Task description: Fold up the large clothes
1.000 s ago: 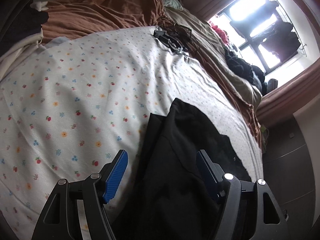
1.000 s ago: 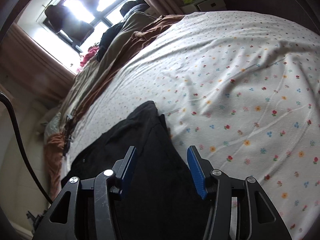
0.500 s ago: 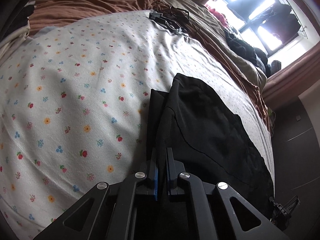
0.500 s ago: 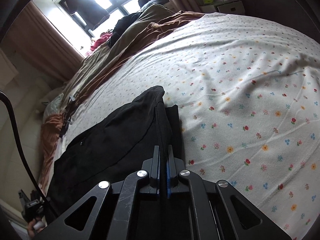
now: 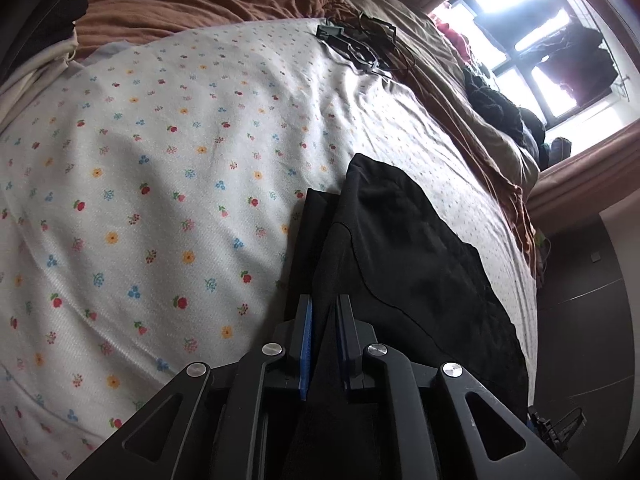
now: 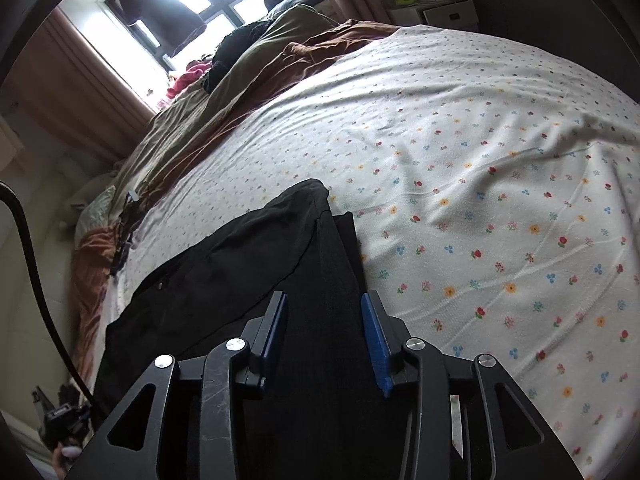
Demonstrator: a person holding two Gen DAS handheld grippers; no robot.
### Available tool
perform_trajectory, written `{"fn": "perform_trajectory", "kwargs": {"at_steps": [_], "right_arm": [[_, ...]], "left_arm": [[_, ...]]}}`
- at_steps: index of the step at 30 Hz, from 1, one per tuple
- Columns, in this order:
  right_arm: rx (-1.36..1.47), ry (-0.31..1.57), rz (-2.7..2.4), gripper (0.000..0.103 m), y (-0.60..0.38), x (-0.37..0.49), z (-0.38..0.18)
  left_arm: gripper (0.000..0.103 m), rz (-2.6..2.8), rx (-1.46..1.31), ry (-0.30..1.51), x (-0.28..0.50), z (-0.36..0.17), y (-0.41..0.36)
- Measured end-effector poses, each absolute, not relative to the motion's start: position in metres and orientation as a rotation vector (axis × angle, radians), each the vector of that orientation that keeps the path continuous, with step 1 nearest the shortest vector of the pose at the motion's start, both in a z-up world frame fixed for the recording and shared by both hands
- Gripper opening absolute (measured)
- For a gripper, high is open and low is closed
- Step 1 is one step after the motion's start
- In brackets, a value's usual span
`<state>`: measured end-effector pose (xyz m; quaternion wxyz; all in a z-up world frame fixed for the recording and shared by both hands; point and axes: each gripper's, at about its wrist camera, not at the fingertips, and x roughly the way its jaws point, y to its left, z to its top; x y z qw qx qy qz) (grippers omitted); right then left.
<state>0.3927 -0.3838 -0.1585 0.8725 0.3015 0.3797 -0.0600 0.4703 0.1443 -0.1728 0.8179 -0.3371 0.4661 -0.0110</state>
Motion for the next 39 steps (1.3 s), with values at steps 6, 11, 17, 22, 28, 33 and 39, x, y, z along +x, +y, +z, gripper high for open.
{"fn": "perform_trajectory", "kwargs": {"at_steps": [6, 11, 17, 22, 28, 33, 39], "right_arm": [[0.609, 0.801, -0.112, 0.039, -0.373, 0.363, -0.136], [0.576, 0.806, -0.094, 0.039, -0.36, 0.339, -0.122], [0.579, 0.795, -0.081, 0.039, -0.35, 0.306, -0.099], [0.574, 0.785, -0.07, 0.039, -0.342, 0.282, -0.088], [0.528, 0.83, -0.03, 0.039, -0.315, 0.273, -0.094], [0.49, 0.891, 0.025, 0.039, -0.278, 0.283, -0.11], [0.425, 0.947, 0.124, 0.039, -0.226, 0.294, -0.123]], "left_arm": [[0.012, -0.021, -0.739, 0.998, 0.433, -0.164, 0.156], [0.024, -0.028, -0.77, 1.033, 0.401, -0.168, 0.162], [0.057, -0.047, -0.821, 1.024, 0.361, -0.167, 0.167], [0.057, -0.05, -0.832, 1.026, 0.336, -0.165, 0.173], [0.057, -0.061, -0.875, 1.038, 0.319, -0.172, 0.18], [0.057, -0.077, -0.924, 1.031, 0.307, -0.18, 0.184], [0.057, -0.114, -0.989, 1.035, 0.305, -0.193, 0.179]]}}
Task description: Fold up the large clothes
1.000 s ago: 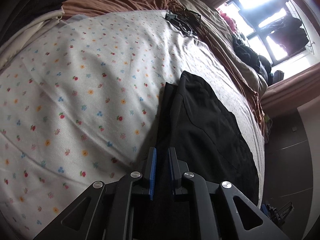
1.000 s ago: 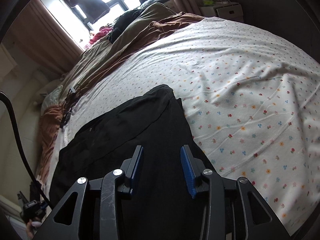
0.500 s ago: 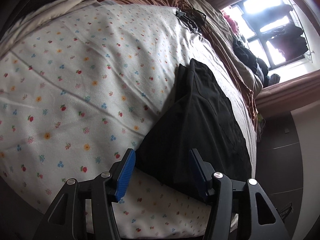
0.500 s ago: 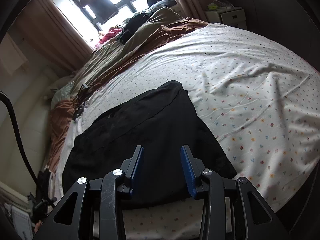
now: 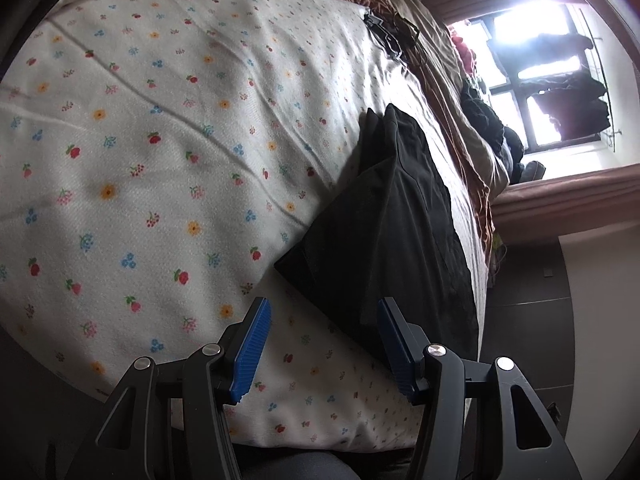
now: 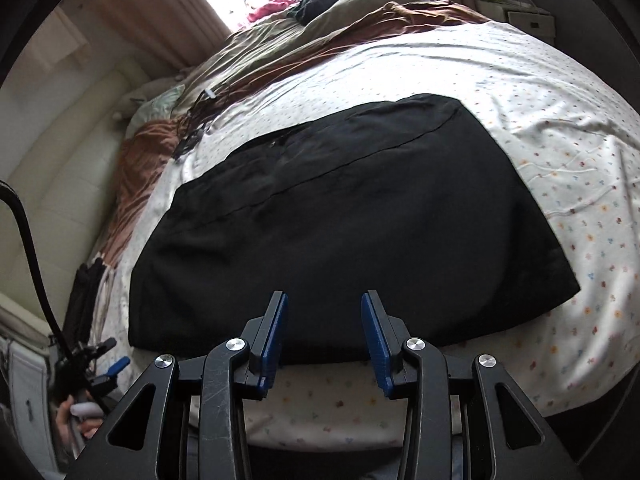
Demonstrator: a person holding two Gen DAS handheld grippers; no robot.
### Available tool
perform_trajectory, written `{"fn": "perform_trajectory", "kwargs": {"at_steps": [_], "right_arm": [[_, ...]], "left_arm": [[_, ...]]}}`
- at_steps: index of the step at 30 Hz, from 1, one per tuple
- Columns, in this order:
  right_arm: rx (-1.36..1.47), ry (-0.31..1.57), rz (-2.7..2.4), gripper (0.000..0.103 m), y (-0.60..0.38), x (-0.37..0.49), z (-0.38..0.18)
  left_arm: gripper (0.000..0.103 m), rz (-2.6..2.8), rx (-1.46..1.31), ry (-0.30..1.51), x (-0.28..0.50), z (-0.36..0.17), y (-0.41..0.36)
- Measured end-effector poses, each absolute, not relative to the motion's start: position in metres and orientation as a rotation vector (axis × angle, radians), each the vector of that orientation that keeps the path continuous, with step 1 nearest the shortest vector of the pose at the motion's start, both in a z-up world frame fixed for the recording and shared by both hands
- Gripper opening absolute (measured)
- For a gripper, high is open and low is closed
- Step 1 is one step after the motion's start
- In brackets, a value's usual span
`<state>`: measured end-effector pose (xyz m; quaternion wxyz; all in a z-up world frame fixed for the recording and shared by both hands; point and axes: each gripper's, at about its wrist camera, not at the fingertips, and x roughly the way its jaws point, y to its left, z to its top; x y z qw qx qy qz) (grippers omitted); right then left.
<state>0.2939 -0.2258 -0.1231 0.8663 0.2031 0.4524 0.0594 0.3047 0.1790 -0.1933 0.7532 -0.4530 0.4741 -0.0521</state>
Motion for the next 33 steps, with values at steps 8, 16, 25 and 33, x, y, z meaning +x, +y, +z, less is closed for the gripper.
{"fn": "perform_trajectory", "kwargs": {"at_steps": [8, 16, 25, 33], "right_arm": [[0.357, 1.034, 0.212, 0.039, -0.178, 0.316, -0.15], [0.262, 1.052, 0.26, 0.039, -0.139, 0.335, -0.154], [0.181, 1.154, 0.219, 0.031, -0.117, 0.353, -0.195], [0.18, 1.151, 0.173, 0.019, -0.117, 0.398, -0.2]], "left_arm": [[0.057, -0.144, -1.047, 1.06, 0.32, -0.214, 0.169], [0.057, -0.156, -1.05, 1.046, 0.346, -0.218, 0.16], [0.047, -0.109, -1.037, 1.016, 0.349, -0.217, 0.157], [0.037, -0.055, -1.062, 1.008, 0.341, -0.221, 0.16]]}}
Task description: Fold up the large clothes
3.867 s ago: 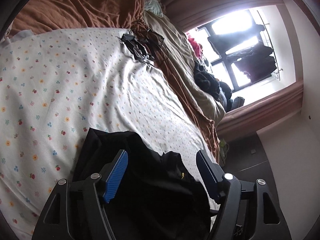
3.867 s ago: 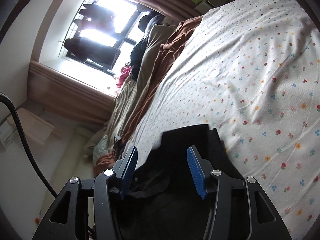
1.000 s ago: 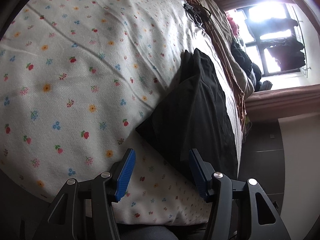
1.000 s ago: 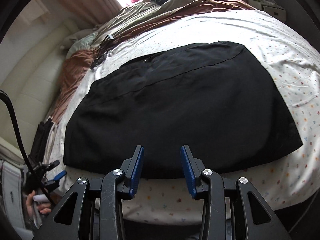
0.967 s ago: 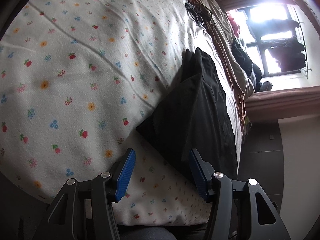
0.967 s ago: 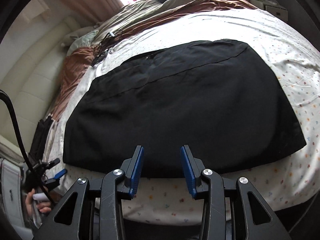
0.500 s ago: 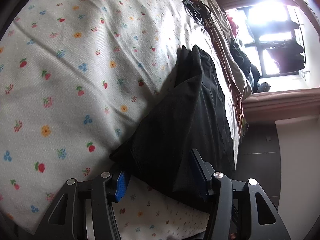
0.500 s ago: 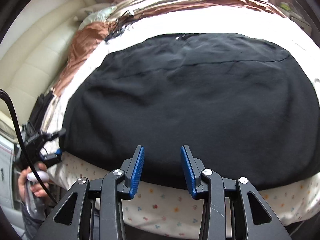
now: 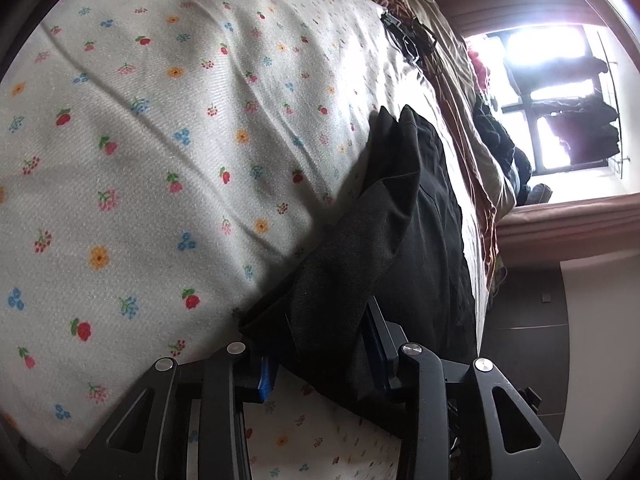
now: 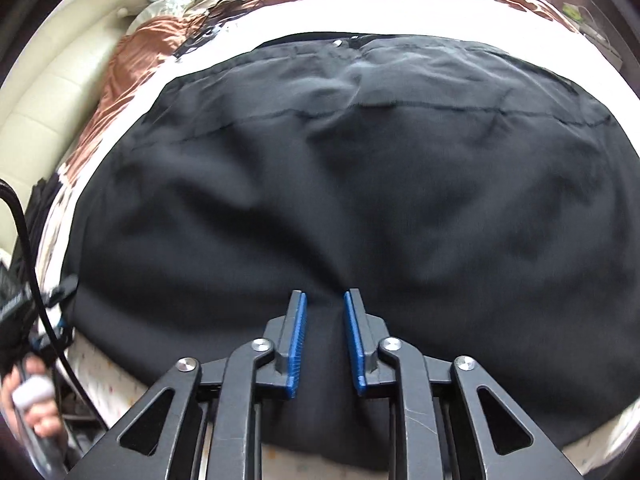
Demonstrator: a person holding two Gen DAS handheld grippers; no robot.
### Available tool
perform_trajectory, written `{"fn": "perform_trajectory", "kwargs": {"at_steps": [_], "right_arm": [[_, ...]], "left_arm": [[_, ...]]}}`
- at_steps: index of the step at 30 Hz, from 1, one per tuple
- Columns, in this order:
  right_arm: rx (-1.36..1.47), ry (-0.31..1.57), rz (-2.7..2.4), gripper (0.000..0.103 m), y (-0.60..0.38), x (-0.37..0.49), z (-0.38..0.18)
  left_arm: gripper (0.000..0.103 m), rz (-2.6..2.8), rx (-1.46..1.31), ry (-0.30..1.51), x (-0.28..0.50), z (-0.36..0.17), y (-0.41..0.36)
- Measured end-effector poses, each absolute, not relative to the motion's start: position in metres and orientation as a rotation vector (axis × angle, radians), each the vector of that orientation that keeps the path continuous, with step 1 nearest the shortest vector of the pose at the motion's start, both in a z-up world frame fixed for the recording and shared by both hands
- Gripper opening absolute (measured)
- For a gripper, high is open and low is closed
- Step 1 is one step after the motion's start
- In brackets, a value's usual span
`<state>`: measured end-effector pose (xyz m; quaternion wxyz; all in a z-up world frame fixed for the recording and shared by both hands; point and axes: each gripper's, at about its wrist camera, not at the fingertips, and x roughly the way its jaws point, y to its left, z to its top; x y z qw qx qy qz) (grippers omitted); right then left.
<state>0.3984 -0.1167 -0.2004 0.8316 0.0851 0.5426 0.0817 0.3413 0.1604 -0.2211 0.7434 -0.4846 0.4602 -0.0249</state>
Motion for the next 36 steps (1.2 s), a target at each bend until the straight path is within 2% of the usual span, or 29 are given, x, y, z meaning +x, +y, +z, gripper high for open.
{"fn": "perform_trajectory", "kwargs": {"at_steps": [15, 30, 36], "right_arm": [[0.194, 1.119, 0.103, 0.019, -0.121, 0.505, -0.196], [0.185, 1.101, 0.046, 0.019, -0.124, 0.577, -0.194], [0.186, 1.082, 0.056, 0.019, -0.131, 0.586, -0.174]], "left_arm": [[0.033, -0.009, -1.086, 1.007, 0.337, -0.222, 0.158], [0.033, -0.007, -1.125, 1.0, 0.335, -0.225, 0.16], [0.032, -0.021, -1.127, 0.997, 0.333, -0.226, 0.161]]}}
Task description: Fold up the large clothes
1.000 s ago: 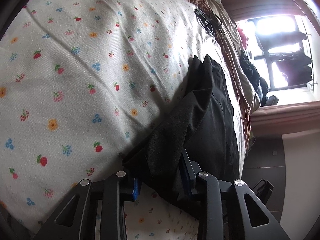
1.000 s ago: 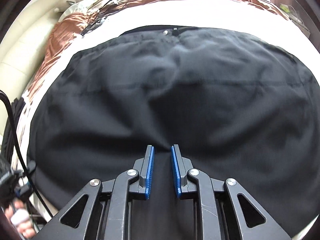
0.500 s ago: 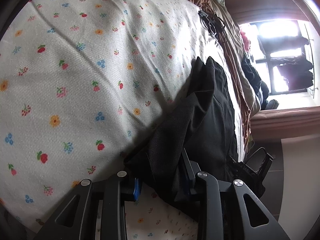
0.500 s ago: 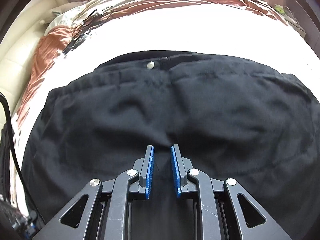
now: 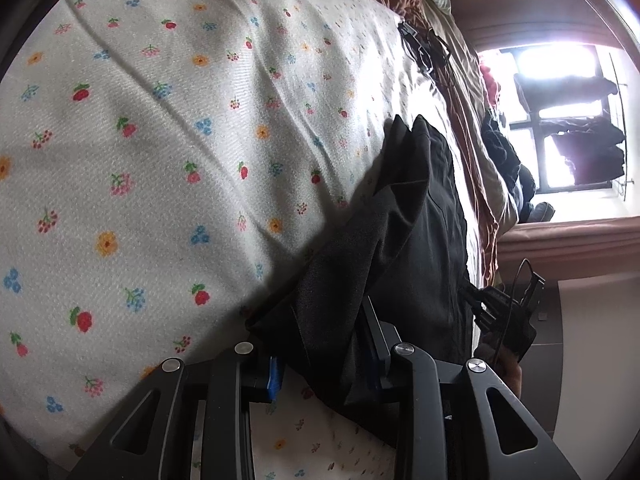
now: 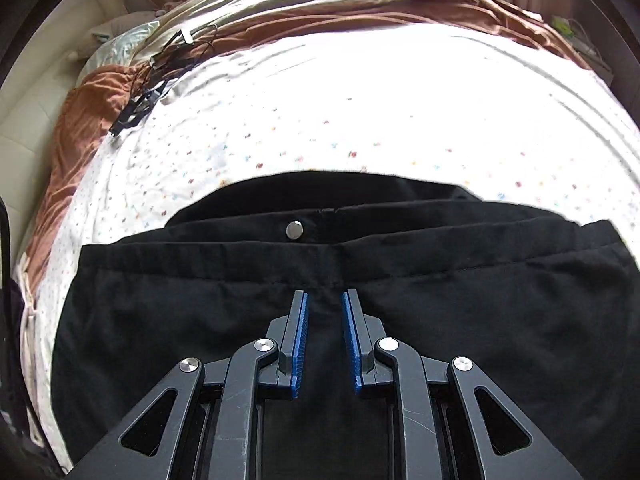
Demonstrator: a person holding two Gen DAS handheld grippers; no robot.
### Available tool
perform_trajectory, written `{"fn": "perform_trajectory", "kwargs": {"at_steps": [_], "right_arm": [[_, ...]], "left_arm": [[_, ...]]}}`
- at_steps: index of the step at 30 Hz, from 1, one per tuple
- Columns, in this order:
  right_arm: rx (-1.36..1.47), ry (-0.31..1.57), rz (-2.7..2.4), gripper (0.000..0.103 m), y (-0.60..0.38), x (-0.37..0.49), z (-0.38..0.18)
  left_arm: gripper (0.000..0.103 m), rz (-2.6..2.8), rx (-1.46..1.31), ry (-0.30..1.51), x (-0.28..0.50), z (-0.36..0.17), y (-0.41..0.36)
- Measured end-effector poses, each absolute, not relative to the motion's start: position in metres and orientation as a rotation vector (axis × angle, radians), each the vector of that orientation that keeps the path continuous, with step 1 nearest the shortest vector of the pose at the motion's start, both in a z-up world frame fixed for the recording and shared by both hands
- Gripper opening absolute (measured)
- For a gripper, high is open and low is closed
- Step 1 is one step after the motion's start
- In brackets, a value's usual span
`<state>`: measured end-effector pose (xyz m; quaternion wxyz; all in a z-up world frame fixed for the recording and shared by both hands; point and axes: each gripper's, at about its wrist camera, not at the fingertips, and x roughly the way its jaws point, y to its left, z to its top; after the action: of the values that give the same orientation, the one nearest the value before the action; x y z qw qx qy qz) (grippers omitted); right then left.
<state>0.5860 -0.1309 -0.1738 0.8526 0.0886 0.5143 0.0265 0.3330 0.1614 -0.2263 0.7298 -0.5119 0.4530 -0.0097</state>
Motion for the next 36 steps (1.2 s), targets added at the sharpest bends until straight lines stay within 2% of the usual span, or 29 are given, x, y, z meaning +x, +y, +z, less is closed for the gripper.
{"fn": "perform_trajectory", "kwargs": {"at_steps": [8, 12, 18, 36], "right_arm": [[0.26, 1.035, 0.118, 0.019, -0.147, 0.517, -0.135], [0.276, 1.029, 0.152, 0.019, -0.149, 0.48, -0.13], [0.328, 0.995, 0.164, 0.019, -0.16, 0.427, -0.122], [0.378, 1.097, 0.27, 0.019, -0.143, 0.344, -0.184]], "left_arm": [[0.023, -0.037, -1.141, 0.991, 0.327, -0.223, 0.164], [0.017, -0.068, -1.125, 0.968, 0.325, -0.21, 0.163], [0.015, -0.107, -1.091, 0.926, 0.327, -0.181, 0.156], [0.011, -0.214, -0.996, 0.794, 0.34, -0.102, 0.116]]}}
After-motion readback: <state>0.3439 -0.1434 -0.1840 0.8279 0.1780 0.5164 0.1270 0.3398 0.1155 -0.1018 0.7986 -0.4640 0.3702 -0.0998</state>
